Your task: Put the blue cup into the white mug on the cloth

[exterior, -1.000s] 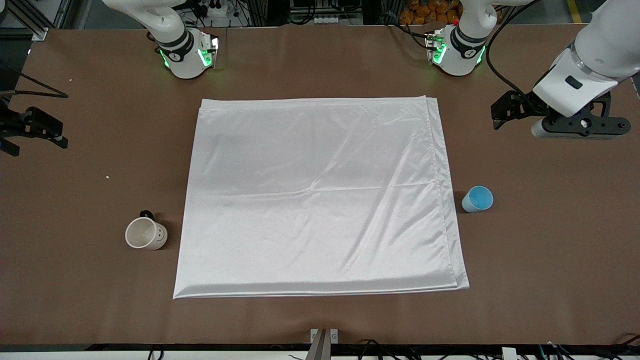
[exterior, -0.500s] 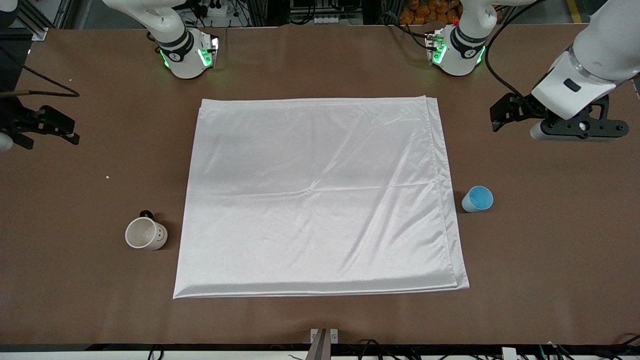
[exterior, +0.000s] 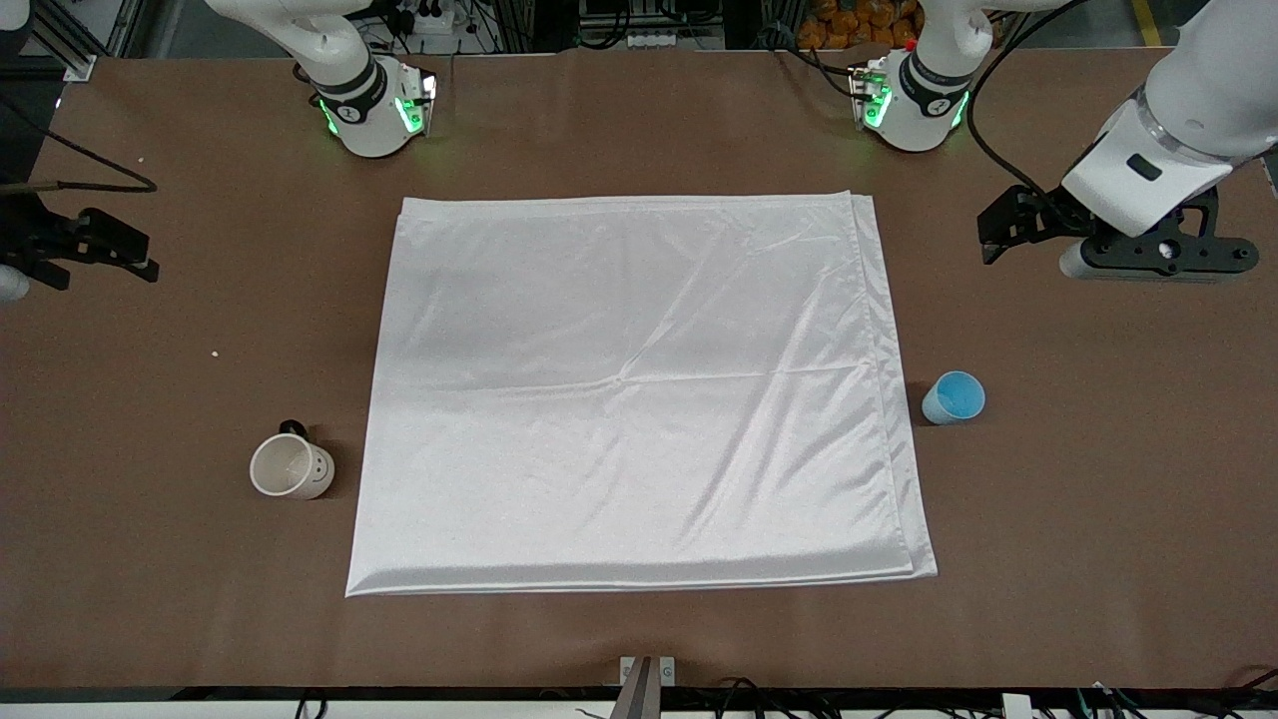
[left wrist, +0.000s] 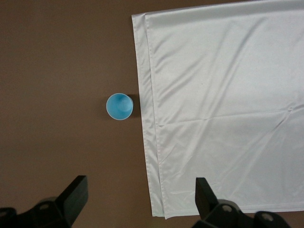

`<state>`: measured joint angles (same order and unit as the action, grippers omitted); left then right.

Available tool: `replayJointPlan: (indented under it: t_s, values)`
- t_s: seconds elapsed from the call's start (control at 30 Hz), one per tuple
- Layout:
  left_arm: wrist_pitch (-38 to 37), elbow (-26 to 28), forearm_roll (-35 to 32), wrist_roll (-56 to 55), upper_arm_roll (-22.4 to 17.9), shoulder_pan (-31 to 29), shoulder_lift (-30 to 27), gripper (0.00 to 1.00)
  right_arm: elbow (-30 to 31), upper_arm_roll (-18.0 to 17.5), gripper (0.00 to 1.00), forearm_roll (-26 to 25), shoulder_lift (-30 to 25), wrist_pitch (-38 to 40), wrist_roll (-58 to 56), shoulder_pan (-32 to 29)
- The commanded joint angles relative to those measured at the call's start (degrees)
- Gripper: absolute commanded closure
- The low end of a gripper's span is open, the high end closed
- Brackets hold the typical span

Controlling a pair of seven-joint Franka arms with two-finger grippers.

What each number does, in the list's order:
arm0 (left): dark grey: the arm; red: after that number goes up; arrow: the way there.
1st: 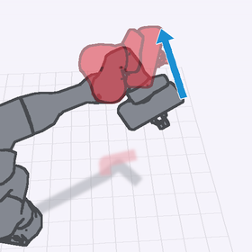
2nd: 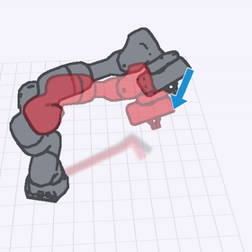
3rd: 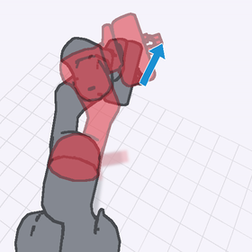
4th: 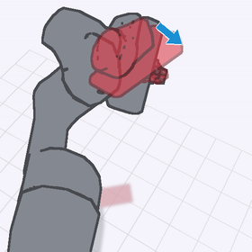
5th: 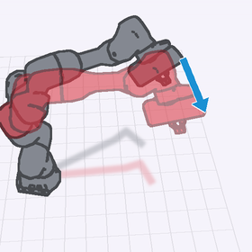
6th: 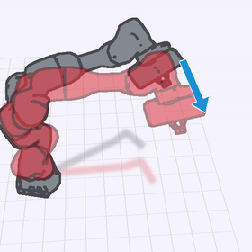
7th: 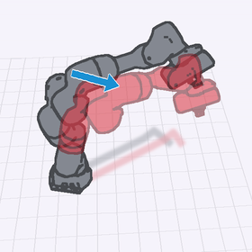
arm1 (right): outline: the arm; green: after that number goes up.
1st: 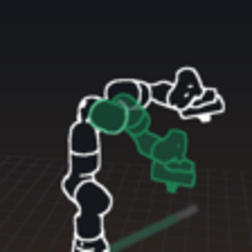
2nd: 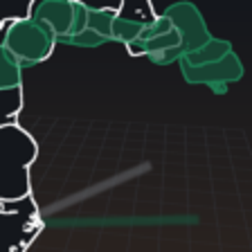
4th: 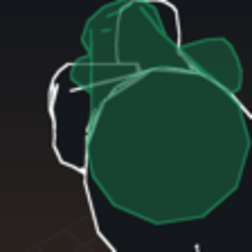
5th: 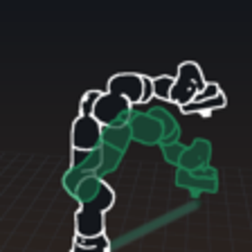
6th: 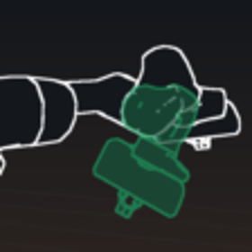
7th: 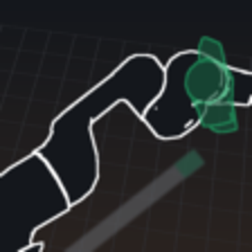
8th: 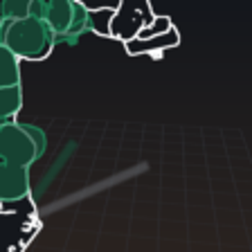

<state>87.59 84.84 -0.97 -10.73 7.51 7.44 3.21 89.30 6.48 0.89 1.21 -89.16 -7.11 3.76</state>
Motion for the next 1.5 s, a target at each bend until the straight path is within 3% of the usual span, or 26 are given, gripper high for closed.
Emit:
replayJointPlan:
  t_s: [0.0,0.63,0.93,1.47]
  values:
    - [0.91,-0.90,-1.75,-0.95,0.22,0.03,1.80,0.00,2.37,-1.21,0.00,0.52,-2.26,-0.23,0.69,-1.13]
    - [11.46,8.50,-3.33,-0.87,0.40,-0.93,2.59,0.00,12.03,-1.21,0.00,1.40,-0.42,-6.11,0.16,-0.86]
    - [17.78,15.26,-3.33,-0.87,0.49,-0.85,2.42,0.00,24.69,-1.29,0.00,1.40,1.60,-23.68,-0.01,-0.77]
    - [34.92,28.80,-4.57,-0.78,0.49,-0.93,3.12,0.00,24.96,-1.38,0.00,1.40,14.08,-37.13,-0.01,-0.33]
